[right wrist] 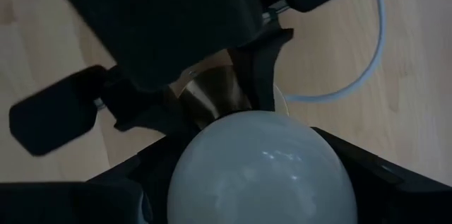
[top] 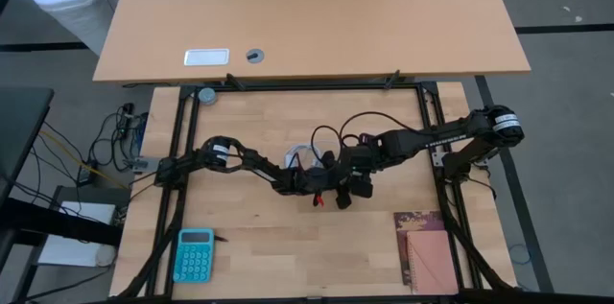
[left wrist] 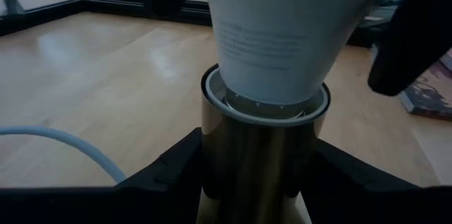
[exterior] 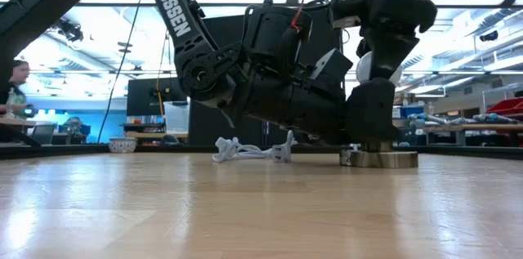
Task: Screw lightbulb
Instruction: Insert the white lightbulb into the lamp socket
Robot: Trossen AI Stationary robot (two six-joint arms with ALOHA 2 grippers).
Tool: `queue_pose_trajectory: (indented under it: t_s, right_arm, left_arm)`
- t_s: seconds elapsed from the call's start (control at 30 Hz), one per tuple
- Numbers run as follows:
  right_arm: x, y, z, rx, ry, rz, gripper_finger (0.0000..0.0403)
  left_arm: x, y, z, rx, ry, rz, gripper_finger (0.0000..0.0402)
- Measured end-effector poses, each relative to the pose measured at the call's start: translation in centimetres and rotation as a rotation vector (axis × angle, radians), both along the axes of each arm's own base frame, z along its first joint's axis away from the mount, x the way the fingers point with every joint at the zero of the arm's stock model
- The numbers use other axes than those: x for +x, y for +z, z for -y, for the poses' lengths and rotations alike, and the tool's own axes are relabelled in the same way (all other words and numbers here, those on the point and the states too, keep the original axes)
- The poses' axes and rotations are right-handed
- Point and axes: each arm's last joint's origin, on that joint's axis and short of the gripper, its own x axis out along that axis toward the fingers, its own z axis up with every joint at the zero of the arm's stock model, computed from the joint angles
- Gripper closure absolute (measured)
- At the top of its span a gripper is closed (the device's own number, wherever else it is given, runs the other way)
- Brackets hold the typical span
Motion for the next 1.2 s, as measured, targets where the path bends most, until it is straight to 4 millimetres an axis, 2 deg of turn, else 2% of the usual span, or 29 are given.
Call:
queue_pose_trajectory:
  t_s: [0.67, 1.0, 1.2]
  right_arm:
    - [0.5, 0.1, 1.1, 0.103, -0.323, 0.078, 0.0133]
    - [0.6, 0.1, 0.9, 0.157, -0.282, 0.07, 0.0131]
    - [0.5, 0.1, 0.9, 0.121, -0.188, 0.05, 0.0101]
  left_arm:
    - [0.0, 0.4, 1.3, 0.015, 0.185, 0.039, 0.0203]
    - [0.1, 0.7, 1.1, 0.012, 0.223, 0.063, 0.0203]
    - [0.0, 0.7, 1.2, 0.016, 0.211, 0.05, 0.0204]
